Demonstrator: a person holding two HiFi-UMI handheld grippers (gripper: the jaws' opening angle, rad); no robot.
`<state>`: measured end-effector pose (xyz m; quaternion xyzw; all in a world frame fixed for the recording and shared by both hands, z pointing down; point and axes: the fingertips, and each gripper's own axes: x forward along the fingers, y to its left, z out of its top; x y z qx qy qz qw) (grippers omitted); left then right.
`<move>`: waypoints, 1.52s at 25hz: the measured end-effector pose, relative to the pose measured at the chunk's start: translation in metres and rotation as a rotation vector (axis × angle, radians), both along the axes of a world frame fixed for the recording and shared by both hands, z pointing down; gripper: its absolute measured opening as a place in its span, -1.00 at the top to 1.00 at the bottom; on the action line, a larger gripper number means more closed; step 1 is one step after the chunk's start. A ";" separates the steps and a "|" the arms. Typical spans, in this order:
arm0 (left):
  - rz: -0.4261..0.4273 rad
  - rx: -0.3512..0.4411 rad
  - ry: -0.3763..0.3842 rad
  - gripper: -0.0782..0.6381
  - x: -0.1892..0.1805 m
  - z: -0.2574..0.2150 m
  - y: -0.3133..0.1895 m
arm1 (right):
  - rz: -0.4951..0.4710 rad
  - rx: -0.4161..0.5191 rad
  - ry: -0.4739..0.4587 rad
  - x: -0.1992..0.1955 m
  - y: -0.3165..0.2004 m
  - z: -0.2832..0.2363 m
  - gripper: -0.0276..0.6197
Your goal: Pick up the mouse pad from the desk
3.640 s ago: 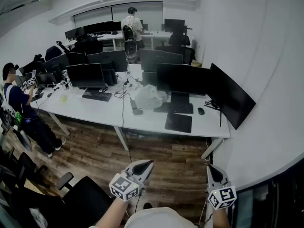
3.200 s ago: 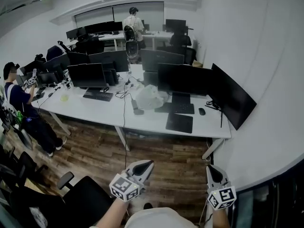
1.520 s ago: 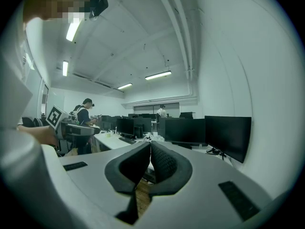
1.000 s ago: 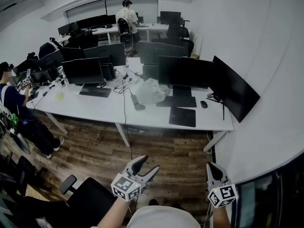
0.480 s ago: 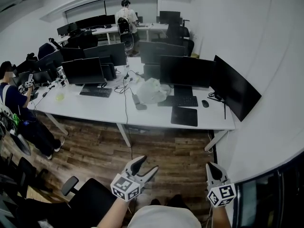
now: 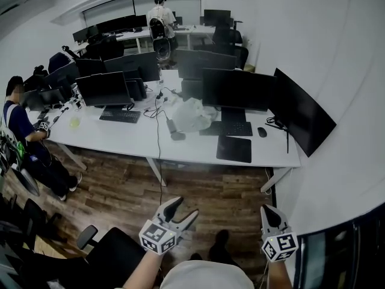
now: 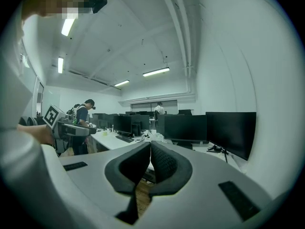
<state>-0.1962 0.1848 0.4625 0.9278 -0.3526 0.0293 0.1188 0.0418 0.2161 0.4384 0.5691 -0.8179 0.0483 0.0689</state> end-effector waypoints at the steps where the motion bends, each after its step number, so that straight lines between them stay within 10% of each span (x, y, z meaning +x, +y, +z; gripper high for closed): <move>1: -0.004 -0.003 -0.003 -0.04 0.004 0.001 -0.006 | -0.004 -0.001 0.003 0.003 -0.007 0.002 0.87; 38: -0.079 -0.103 -0.110 -0.07 0.149 0.044 -0.239 | -0.106 -0.118 -0.045 0.140 -0.268 0.058 0.87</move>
